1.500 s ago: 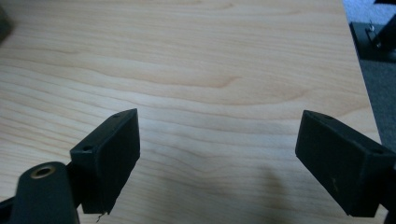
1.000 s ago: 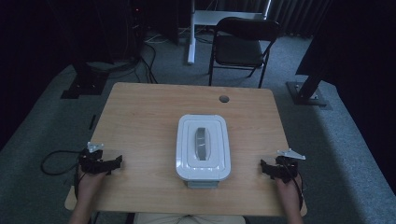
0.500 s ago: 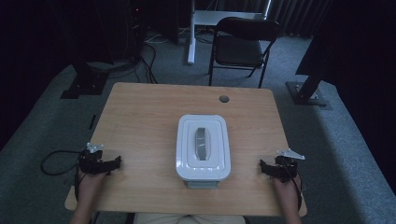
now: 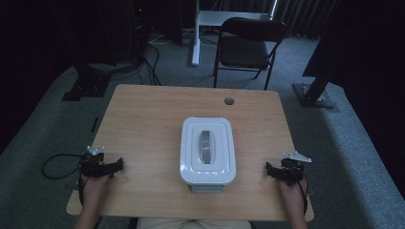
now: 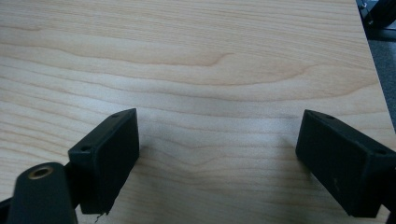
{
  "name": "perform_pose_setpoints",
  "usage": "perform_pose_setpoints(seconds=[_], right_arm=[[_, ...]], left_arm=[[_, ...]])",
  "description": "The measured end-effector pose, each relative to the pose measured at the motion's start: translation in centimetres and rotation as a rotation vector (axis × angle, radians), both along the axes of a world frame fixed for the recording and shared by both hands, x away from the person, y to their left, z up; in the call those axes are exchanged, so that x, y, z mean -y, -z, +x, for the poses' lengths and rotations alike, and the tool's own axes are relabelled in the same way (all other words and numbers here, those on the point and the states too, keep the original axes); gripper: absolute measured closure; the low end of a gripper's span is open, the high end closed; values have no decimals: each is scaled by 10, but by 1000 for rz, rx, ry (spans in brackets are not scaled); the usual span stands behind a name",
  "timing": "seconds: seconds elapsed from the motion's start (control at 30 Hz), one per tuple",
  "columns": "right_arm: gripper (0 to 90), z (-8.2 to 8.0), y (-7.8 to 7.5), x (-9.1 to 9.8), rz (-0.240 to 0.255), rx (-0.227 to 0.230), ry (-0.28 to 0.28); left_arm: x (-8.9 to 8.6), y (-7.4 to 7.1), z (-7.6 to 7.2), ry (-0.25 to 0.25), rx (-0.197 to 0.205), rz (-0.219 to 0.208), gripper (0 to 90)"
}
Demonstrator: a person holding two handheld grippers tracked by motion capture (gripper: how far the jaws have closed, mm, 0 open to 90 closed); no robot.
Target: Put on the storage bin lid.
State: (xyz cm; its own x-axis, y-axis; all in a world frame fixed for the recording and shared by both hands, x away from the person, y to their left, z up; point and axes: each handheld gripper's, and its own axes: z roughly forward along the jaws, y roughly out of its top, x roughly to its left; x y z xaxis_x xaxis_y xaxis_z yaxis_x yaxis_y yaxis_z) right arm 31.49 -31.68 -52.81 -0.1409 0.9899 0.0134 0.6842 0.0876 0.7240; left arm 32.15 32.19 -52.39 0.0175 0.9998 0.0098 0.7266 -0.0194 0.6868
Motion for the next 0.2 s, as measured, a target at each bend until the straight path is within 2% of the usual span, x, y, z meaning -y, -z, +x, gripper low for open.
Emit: perform_pose_setpoints(seconds=[0.2], right_arm=[[129, 0, 0, 0, 1, 0, 4]], left_arm=[[0, 0, 0, -7, 0, -2, 10]])
